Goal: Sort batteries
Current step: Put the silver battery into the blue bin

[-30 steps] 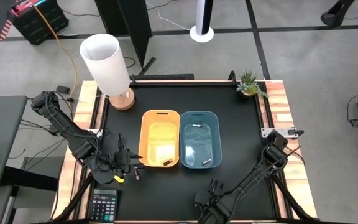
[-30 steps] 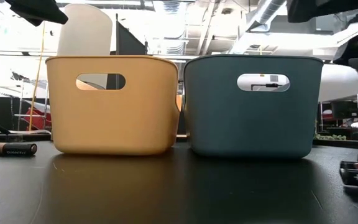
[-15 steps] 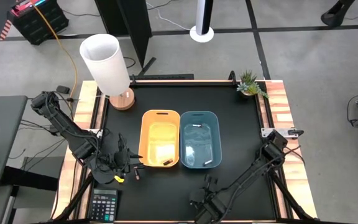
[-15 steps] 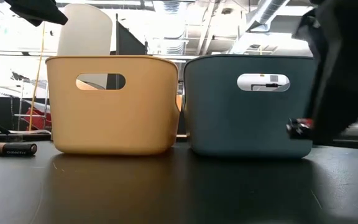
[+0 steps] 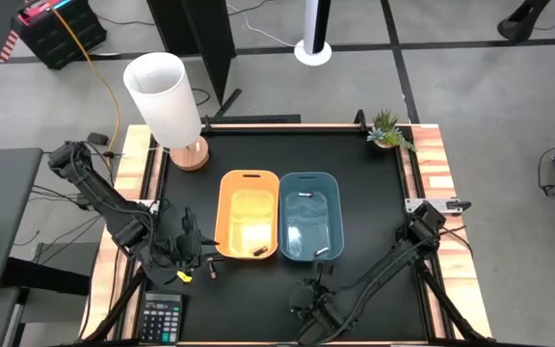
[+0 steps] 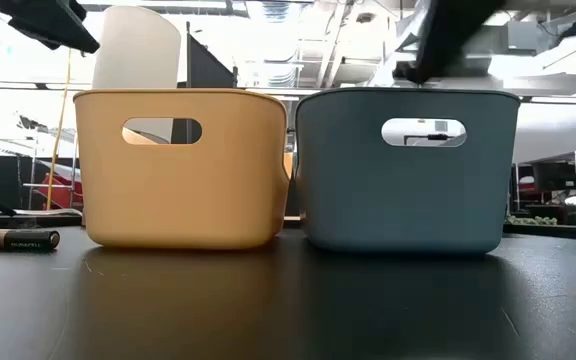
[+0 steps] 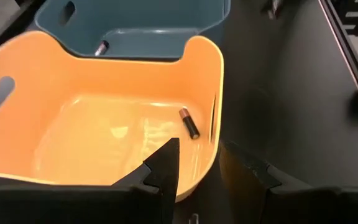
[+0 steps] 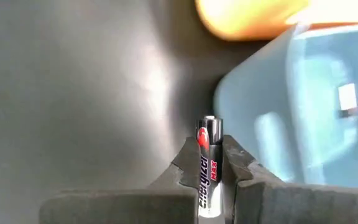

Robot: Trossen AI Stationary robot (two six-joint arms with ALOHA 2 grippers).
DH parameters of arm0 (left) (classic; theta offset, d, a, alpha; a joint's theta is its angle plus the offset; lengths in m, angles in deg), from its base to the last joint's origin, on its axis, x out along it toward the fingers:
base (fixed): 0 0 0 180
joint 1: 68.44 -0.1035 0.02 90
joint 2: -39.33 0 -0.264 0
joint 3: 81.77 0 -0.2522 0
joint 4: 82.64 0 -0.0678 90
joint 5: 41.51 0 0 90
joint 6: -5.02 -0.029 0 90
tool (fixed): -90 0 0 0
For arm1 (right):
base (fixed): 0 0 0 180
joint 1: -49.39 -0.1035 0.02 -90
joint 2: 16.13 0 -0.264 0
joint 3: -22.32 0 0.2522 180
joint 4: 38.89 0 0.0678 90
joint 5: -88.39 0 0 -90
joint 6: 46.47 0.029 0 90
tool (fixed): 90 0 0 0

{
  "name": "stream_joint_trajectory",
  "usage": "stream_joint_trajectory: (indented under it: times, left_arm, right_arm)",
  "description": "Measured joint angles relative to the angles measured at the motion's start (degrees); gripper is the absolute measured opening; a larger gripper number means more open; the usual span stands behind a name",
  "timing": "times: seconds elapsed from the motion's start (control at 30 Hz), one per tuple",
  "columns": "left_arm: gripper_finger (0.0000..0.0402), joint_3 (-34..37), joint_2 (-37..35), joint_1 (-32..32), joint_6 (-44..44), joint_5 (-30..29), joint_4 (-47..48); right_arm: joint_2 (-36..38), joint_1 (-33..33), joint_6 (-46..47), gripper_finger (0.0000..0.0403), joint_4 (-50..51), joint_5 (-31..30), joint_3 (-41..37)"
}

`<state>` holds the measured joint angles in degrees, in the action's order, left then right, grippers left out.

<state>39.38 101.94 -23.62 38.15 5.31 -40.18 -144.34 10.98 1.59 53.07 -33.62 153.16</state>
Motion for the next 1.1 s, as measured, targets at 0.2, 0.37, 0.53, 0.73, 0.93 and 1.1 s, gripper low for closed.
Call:
stream_joint_trajectory:
  times: [0.2, 0.37, 0.53, 0.73, 0.93, 1.1]
  left_arm:
    - [0.0107, 0.0, 0.0, 0.0, 2.93, 3.07, 3.8]
    - [0.0107, 0.13, 1.09, 0.0, 9.02, 5.2, 9.9]
    - [0.0107, 2.41, 4.16, 0.0, 13.67, 10.39, 10.17]
    - [0.0107, 3.19, 10.28, 0.22, 17.23, 14.34, 10.12]
    - [0.0107, 3.19, 15.76, 0.15, 17.82, 16.24, 9.09]
    - [0.0107, 3.19, 18.88, 0.15, 17.64, 17.0, 7.67]
  right_arm:
    - [0.17, 1.77, -3.02, 0.0029, 12.11, -5.91, 8.41]
    - [1.67, 5.82, -10.32, 0.0029, 11.92, -6.92, 8.54]
    - [2.75, 10.07, -13.2, 0.0029, 11.89, -9.12, 8.21]
    - [3.43, 14.92, -13.22, 0.0029, 11.83, -6.45, 8.21]
    - [3.41, 18.9, -12.53, 0.0047, 11.84, 0.66, 8.19]
    - [3.41, 19.57, -12.92, 0.0121, 11.84, 1.07, 8.19]
